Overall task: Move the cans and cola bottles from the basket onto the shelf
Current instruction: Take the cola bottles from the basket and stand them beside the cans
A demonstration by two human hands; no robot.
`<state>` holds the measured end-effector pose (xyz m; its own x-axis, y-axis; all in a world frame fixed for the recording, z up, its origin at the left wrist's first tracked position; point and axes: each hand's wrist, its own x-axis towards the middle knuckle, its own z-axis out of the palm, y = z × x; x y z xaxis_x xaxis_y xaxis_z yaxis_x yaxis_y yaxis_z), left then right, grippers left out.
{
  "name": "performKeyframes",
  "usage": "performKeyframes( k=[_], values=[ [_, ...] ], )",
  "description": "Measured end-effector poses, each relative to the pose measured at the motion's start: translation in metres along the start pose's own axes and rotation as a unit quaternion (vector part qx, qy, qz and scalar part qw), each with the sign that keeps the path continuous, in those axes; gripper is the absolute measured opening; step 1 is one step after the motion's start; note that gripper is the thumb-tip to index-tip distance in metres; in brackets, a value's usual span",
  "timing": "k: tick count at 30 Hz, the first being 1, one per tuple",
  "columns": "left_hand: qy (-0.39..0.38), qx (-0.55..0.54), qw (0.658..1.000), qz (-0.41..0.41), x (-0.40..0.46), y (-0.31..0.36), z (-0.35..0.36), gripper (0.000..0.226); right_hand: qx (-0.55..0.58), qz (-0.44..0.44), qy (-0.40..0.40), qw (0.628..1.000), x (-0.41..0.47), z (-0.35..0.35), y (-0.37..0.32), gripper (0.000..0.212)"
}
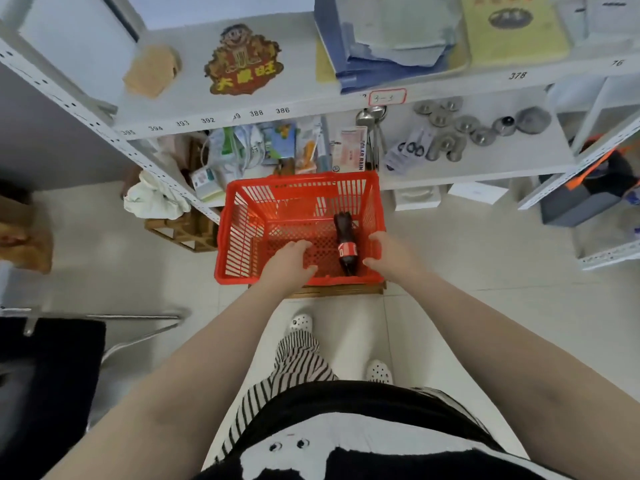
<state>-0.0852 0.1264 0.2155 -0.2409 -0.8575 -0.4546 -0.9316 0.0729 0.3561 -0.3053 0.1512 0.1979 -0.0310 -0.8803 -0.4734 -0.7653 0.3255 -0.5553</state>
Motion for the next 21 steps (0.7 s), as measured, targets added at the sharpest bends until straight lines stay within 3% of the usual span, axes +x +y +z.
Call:
performKeyframes(
  k=[11,21],
  values=[
    [-0.173,0.058,0.975,0.126,0.197,-0.042,-0.013,0.056,0.106,0.185,0.023,0.977,0.103,0.061,-0.01,0.057],
    [-0.248,0.126,0.919,0.278,0.326,-0.06,0.087,0.06,0.17,0.302,0.036,0.937,0.209,0.163,0.042,0.054]
  ],
)
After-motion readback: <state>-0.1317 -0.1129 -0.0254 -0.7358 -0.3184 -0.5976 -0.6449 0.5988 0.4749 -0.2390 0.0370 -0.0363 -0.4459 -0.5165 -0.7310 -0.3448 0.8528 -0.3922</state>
